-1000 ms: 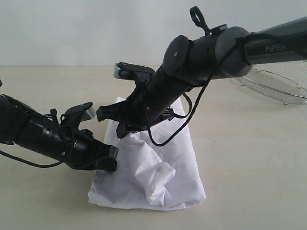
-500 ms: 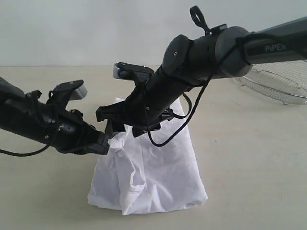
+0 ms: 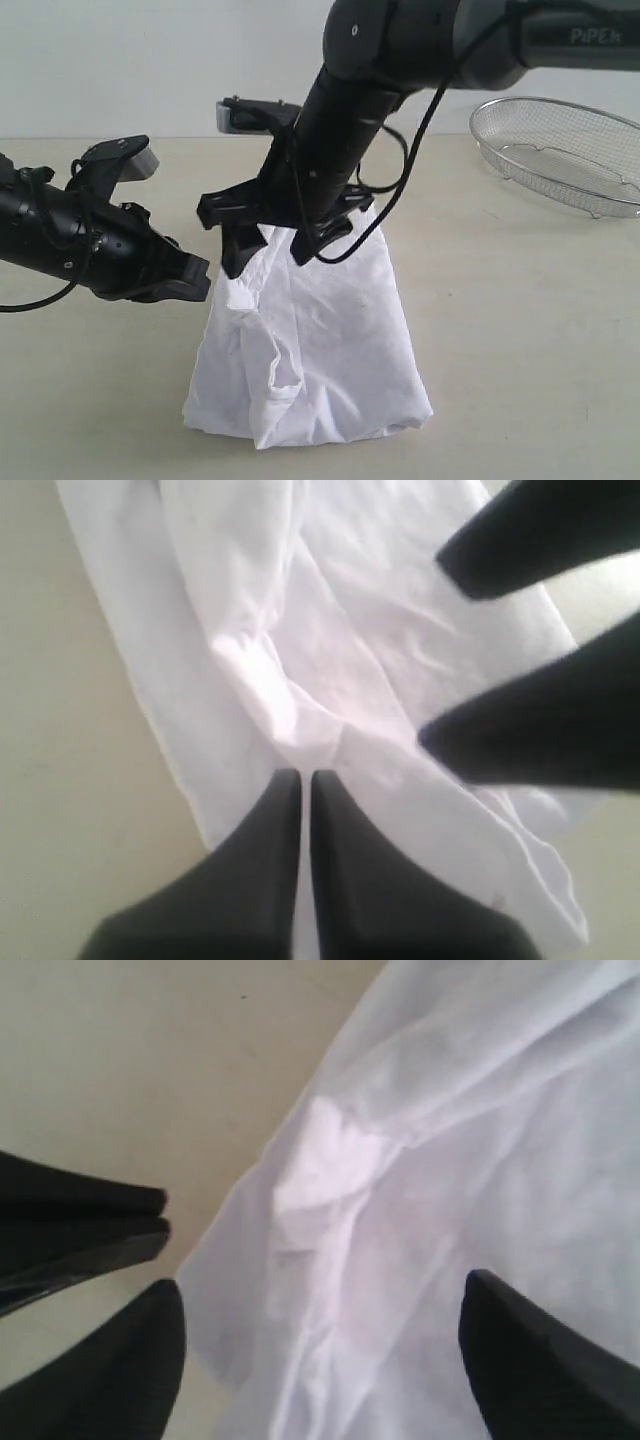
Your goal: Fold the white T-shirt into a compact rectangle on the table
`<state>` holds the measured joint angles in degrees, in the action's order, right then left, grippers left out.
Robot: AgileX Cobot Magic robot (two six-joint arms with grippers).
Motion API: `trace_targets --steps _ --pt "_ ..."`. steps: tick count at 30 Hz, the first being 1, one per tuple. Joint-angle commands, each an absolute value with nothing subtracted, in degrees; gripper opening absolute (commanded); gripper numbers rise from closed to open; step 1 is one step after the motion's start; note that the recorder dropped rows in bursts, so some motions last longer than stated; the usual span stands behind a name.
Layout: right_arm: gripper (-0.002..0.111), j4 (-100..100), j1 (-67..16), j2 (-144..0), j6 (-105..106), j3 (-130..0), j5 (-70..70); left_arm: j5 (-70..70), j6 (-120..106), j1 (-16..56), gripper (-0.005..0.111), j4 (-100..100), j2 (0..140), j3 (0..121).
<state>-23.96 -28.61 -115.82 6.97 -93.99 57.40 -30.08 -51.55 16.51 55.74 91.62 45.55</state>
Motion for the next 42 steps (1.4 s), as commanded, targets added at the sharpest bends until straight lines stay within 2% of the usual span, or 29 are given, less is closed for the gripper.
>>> trace_targets --steps 1,3,5,6,10,13,15,20,24,32,42 --pt "0.056 -5.20 -28.56 -112.36 -1.23 -96.65 61.94 -32.62 -50.92 16.57 0.005 56.16 91.04 45.42" --pt "0.033 3.40 -28.56 -111.29 -1.76 -96.65 64.43 -32.50 -50.92 16.57 0.005 56.16 91.04 45.42" --pt "0.004 11.02 -28.56 -111.07 -1.76 -96.65 67.83 -30.93 -50.92 16.57 0.005 56.16 91.04 45.42" --pt "0.001 15.18 -28.56 -111.07 -2.22 -96.65 69.75 -29.65 -50.92 16.57 0.005 56.16 91.04 45.42" --pt "0.000 17.66 -24.71 -111.04 -1.05 -96.65 69.96 -24.04 -50.92 16.57 0.005 56.54 91.04 45.42" --pt "0.000 2.27 -17.52 -111.44 6.03 -96.65 69.96 -26.49 -52.46 16.57 0.005 56.85 91.92 48.15" --pt "0.000 -5.76 -15.54 -111.55 6.95 -96.65 69.96 -29.57 -52.71 16.57 0.005 56.98 93.49 51.89" --pt "0.000 -7.02 -18.45 -111.55 9.16 -86.63 69.62 -38.51 -51.75 16.70 0.005 56.98 100.84 62.30" --pt "0.000 -12.18 -21.93 -111.55 11.23 -76.20 59.48 -40.74 -51.36 16.97 0.005 56.60 107.59 66.65" --pt "0.000 -12.53 -23.51 -113.46 10.43 -74.64 54.18 -41.65 -46.65 25.89 0.005 50.29 115.38 76.17" --pt "0.000 -12.31 -23.51 -118.05 10.77 -74.64 54.42 -38.30 -43.99 26.03 0.005 47.11 118.51 78.04"
